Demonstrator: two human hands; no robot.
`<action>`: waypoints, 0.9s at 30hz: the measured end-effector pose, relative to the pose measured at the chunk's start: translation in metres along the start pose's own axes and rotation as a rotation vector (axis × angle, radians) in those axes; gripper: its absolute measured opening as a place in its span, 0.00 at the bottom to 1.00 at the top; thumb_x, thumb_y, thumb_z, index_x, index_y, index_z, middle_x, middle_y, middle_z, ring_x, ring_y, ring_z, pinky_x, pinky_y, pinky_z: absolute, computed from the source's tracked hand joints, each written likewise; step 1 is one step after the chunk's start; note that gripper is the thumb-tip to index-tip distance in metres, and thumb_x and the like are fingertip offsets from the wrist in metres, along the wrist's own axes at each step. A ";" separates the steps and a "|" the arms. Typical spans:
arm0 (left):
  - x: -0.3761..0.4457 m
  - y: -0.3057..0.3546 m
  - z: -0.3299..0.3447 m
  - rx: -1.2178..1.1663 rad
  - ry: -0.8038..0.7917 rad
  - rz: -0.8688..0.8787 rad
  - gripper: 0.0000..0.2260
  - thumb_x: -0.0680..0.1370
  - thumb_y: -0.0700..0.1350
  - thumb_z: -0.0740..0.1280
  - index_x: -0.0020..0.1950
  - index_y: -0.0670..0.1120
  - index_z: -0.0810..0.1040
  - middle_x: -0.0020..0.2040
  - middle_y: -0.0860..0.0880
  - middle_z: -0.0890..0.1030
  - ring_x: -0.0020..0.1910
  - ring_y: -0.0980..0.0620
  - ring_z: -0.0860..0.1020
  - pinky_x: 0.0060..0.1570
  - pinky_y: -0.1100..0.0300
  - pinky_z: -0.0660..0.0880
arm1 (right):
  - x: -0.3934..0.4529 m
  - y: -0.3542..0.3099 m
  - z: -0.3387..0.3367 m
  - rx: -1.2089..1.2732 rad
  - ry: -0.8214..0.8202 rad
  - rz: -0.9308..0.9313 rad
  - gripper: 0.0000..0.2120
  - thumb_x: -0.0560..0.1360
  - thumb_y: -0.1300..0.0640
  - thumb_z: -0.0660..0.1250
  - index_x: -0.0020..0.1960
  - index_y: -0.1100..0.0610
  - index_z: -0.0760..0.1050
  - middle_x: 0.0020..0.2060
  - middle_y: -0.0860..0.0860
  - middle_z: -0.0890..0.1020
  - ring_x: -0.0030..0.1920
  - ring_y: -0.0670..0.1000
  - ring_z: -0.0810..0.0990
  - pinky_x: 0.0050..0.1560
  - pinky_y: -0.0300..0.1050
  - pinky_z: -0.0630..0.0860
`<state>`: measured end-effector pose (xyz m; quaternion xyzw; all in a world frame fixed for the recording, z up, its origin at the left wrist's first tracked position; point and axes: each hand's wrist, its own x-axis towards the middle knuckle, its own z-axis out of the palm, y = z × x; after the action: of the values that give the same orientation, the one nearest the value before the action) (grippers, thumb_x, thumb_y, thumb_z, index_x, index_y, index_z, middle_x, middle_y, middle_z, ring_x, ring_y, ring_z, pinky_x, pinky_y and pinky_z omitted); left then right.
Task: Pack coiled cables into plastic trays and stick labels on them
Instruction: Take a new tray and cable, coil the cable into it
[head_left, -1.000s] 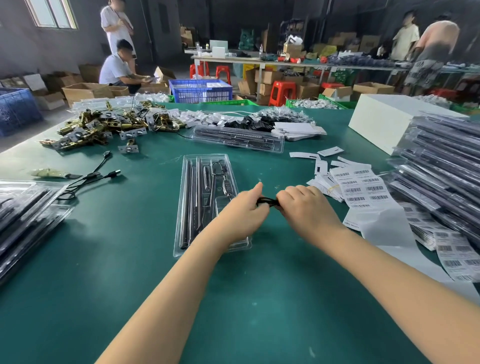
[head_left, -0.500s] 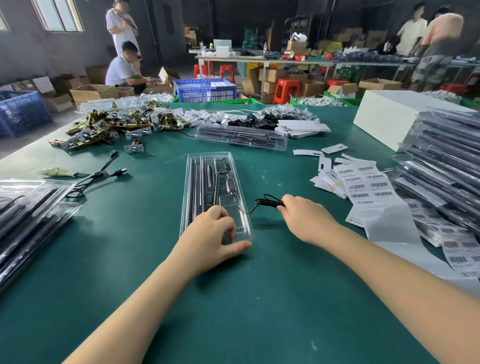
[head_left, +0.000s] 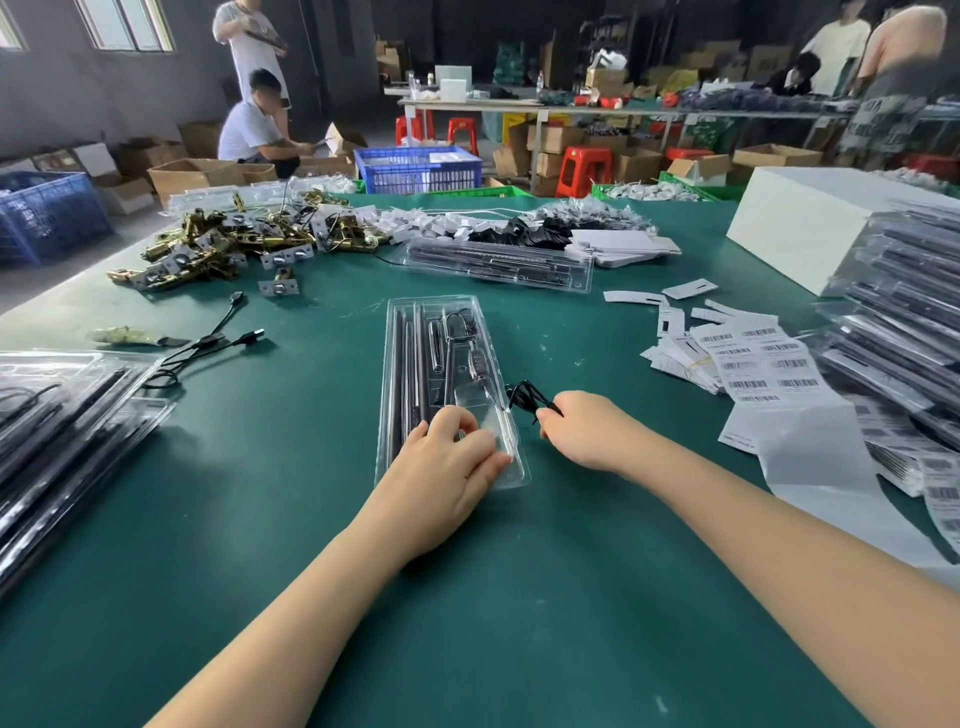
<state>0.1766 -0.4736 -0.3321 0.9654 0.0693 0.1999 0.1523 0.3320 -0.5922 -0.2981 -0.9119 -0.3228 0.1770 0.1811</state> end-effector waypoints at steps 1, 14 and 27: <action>0.000 0.000 0.000 -0.026 0.013 -0.004 0.16 0.81 0.54 0.54 0.47 0.44 0.74 0.52 0.47 0.70 0.46 0.48 0.71 0.48 0.60 0.63 | 0.000 -0.001 0.000 0.000 -0.022 0.008 0.16 0.82 0.54 0.53 0.52 0.65 0.73 0.47 0.59 0.79 0.41 0.55 0.72 0.40 0.45 0.67; -0.005 -0.002 -0.002 -0.247 0.070 -0.142 0.09 0.83 0.50 0.54 0.44 0.50 0.67 0.52 0.54 0.67 0.44 0.53 0.69 0.42 0.56 0.67 | -0.019 -0.033 0.019 -0.683 0.369 -0.270 0.08 0.74 0.65 0.60 0.50 0.55 0.71 0.50 0.54 0.80 0.51 0.57 0.78 0.43 0.46 0.62; -0.002 0.001 -0.002 -0.090 0.038 -0.074 0.11 0.82 0.48 0.58 0.48 0.42 0.74 0.53 0.49 0.70 0.46 0.47 0.71 0.43 0.63 0.57 | -0.028 -0.036 0.047 -0.253 0.467 -0.095 0.11 0.80 0.50 0.59 0.41 0.52 0.69 0.44 0.52 0.74 0.49 0.56 0.71 0.40 0.47 0.59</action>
<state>0.1738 -0.4749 -0.3312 0.9504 0.0989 0.2154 0.2013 0.2719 -0.5738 -0.3173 -0.9273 -0.3341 -0.0888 0.1433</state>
